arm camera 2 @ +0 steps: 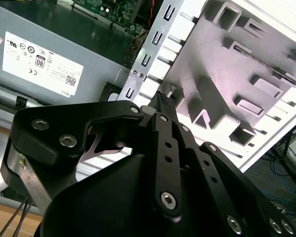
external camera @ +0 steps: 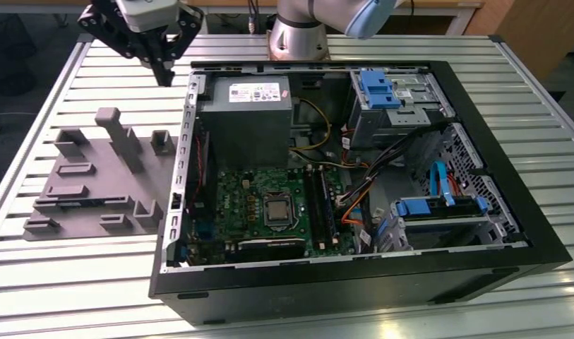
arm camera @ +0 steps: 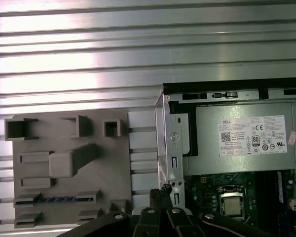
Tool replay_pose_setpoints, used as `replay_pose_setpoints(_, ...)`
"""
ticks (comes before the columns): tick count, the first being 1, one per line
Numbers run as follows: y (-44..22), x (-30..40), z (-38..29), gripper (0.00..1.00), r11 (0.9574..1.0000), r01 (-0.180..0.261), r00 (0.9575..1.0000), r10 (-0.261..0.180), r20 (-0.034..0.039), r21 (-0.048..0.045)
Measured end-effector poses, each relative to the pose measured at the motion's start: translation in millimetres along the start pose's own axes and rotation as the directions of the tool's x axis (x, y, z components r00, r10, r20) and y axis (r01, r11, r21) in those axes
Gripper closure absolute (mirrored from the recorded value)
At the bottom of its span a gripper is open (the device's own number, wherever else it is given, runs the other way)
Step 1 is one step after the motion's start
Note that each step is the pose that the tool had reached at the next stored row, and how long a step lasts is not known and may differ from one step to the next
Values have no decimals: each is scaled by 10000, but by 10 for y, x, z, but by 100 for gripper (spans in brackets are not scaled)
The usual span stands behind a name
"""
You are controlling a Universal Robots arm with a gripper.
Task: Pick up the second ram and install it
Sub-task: 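Reach for the second ram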
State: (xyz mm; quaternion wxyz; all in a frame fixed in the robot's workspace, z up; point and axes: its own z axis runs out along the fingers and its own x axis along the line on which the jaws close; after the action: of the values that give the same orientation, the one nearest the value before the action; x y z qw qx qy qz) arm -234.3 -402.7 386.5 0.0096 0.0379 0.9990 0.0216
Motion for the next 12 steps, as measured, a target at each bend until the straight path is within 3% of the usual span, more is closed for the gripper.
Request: replay_pose_setpoints(12, -3, 35, 0, 89, 10000, 0, 10000, 0, 0, 0)
